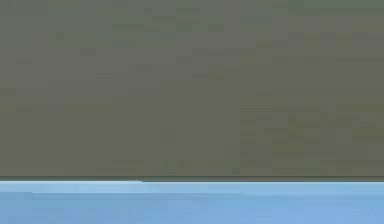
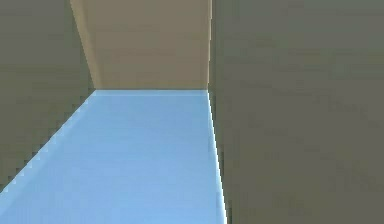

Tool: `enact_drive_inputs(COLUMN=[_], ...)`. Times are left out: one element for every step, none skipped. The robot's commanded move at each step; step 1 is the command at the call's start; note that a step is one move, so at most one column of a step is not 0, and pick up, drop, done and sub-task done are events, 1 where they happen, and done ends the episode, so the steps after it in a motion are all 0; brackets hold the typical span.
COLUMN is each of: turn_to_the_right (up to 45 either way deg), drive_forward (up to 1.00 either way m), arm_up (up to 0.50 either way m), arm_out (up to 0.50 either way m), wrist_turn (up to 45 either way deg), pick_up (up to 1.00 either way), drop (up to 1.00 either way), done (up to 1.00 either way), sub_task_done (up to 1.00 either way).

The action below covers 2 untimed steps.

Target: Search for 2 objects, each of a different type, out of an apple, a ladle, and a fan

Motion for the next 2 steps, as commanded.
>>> enact_drive_inputs(turn_to_the_right=[0.0, -45.0], drive_forward=[0.05, 0.00], arm_up=[0.00, 0.00], arm_out=[0.00, 0.00], wrist_turn=[0.0, 0.0], pick_up=[0.00, 0.00], drop=[0.00, 0.00], done=[0.00, 0.00], sub_task_done=[0.00, 0.00])
